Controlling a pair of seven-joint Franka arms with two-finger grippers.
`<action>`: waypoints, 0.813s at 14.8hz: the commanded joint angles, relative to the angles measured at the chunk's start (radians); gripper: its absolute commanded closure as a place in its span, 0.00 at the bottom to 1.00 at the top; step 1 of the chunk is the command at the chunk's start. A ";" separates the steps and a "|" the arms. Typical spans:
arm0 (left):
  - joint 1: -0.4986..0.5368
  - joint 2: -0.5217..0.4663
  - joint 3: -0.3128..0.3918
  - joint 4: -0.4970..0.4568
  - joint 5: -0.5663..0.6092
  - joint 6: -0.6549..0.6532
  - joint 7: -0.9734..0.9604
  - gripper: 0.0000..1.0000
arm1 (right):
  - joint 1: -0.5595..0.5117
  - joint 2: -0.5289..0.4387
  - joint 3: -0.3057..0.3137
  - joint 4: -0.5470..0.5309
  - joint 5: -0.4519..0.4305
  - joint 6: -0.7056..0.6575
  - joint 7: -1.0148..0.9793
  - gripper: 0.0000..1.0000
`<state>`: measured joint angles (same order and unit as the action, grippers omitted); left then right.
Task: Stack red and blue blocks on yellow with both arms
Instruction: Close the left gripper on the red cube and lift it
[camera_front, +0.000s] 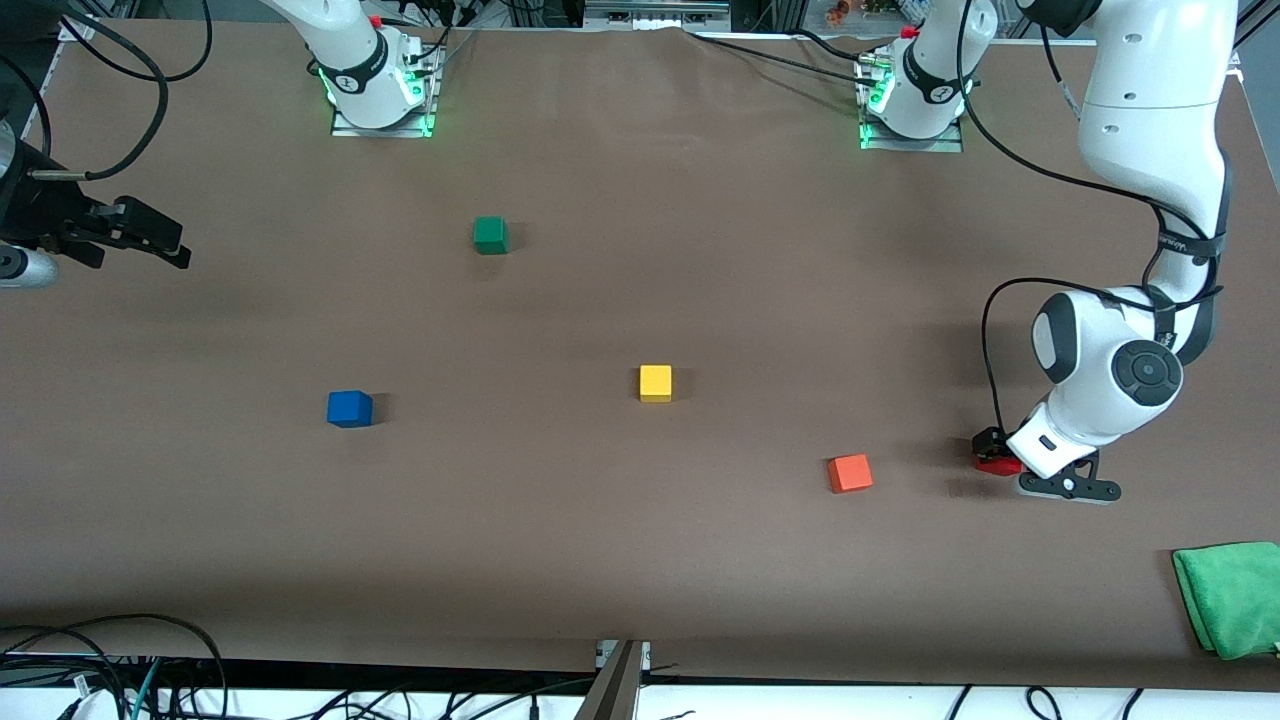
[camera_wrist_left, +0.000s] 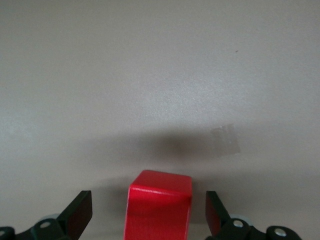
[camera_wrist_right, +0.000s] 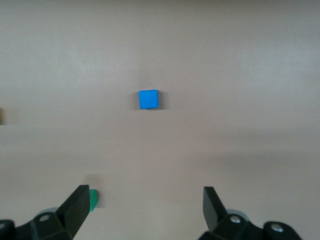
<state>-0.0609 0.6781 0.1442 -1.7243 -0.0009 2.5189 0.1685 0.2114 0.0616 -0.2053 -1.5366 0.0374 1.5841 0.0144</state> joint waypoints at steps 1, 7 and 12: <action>0.004 0.012 0.003 0.017 0.001 0.012 0.013 0.00 | -0.003 0.004 0.001 0.021 0.010 -0.013 -0.016 0.00; 0.004 0.012 0.003 0.017 -0.001 0.012 0.002 0.00 | -0.003 0.004 0.001 0.021 0.010 -0.013 -0.016 0.00; 0.001 0.012 0.002 0.015 -0.024 0.012 -0.004 0.03 | -0.003 0.004 0.000 0.021 0.012 -0.013 -0.016 0.00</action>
<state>-0.0565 0.6809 0.1440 -1.7234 -0.0057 2.5265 0.1646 0.2114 0.0616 -0.2053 -1.5366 0.0374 1.5841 0.0144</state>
